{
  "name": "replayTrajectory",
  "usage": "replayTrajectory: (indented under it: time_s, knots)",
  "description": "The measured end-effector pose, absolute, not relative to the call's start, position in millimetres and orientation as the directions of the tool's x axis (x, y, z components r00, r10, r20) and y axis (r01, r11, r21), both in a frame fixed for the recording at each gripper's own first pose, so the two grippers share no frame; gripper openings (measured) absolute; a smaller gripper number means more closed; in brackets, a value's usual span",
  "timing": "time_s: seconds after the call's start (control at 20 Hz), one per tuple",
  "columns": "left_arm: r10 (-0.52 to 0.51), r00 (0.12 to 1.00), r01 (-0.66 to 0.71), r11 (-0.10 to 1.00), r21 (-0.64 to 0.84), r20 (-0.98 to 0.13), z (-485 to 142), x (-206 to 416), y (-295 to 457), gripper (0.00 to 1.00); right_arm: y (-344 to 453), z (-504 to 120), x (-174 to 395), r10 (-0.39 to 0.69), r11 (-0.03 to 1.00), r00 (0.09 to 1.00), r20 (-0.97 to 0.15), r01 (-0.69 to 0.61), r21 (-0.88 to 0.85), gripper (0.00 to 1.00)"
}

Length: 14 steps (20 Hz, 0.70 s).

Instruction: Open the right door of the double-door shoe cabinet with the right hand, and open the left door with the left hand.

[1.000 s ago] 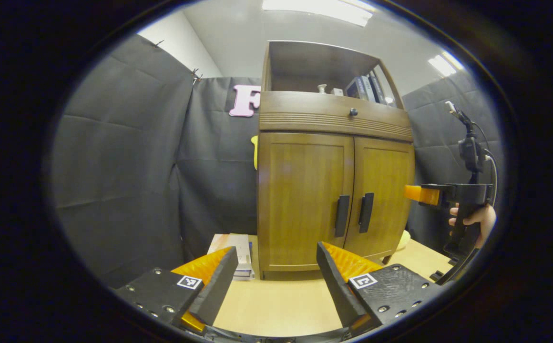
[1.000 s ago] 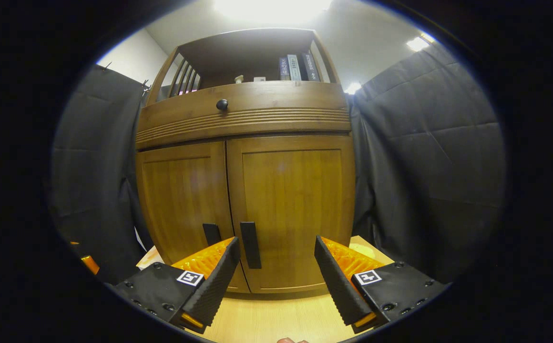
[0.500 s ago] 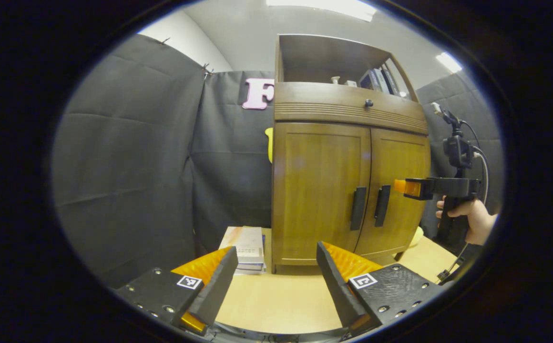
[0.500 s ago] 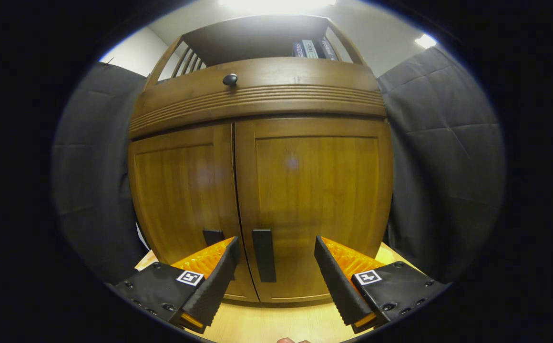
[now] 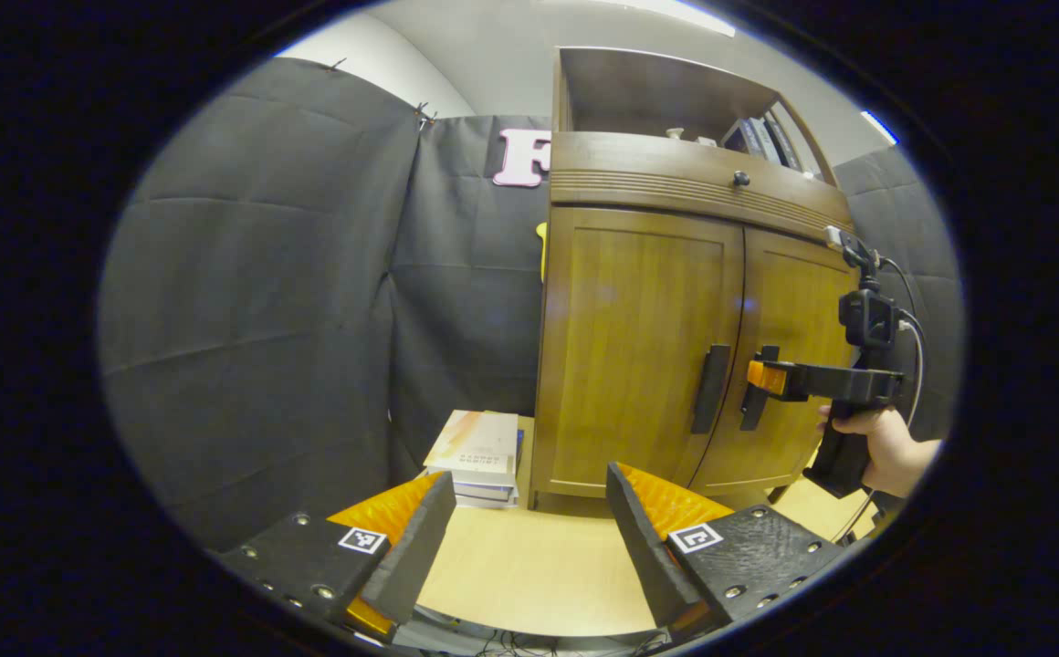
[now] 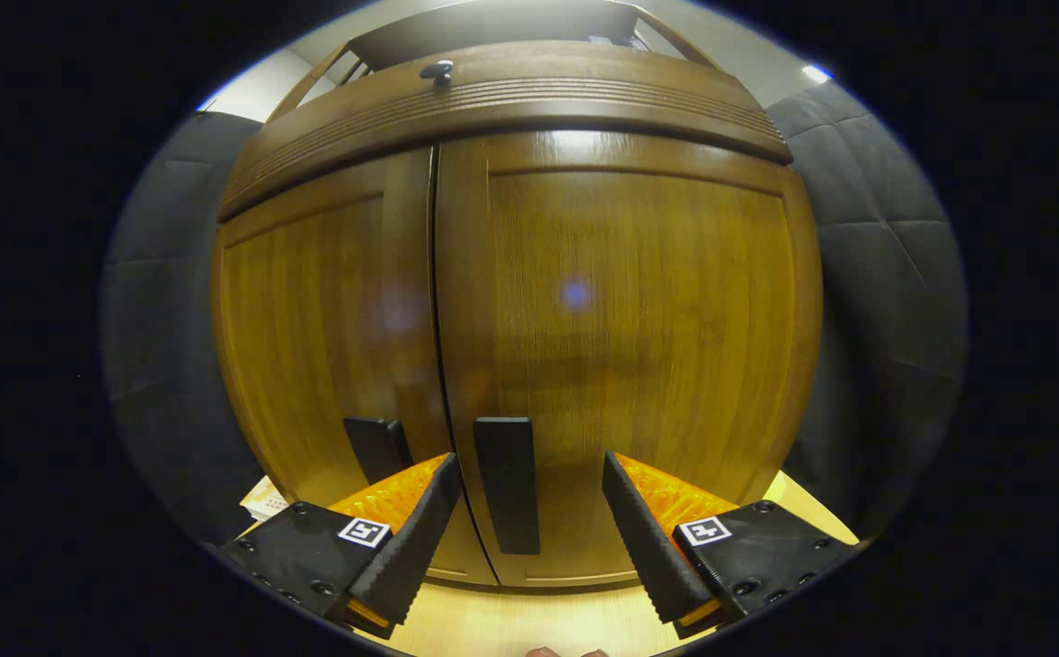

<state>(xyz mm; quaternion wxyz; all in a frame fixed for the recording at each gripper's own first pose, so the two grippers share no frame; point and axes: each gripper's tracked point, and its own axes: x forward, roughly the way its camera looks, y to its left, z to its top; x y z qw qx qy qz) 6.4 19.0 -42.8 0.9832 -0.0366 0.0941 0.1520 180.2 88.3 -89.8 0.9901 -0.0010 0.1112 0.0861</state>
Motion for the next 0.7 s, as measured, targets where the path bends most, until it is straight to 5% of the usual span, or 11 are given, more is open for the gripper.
replayTrajectory:
  time_s: [0.2, 0.4, 0.5, 0.7]
  knots:
    - [0.31, 0.926, -0.324, 0.945, -0.034, -0.216, -47.0, 10.2, 14.4, 0.96, 92.1, -101.3, 201.4, 0.176, 0.984, 0.953, -0.247, -0.173, 0.037, 0.99]
    - [0.311, 0.924, -0.327, 0.944, -0.041, -0.221, -48.0, 14.8, 6.0, 0.95, 108.0, -100.7, 205.6, 0.231, 0.973, 0.941, -0.248, -0.227, 0.046, 0.62]
    - [0.304, 0.927, -0.321, 0.946, -0.045, -0.219, -47.2, 15.6, 0.3, 0.95, 108.0, -101.2, 202.7, 0.224, 0.973, 0.942, -0.248, -0.229, 0.008, 0.36]
    - [0.286, 0.935, -0.302, 0.952, -0.049, -0.208, -42.0, 14.5, -9.9, 0.95, 108.0, -103.5, 207.6, 0.252, 0.966, 0.932, -0.259, -0.257, 0.015, 0.21]
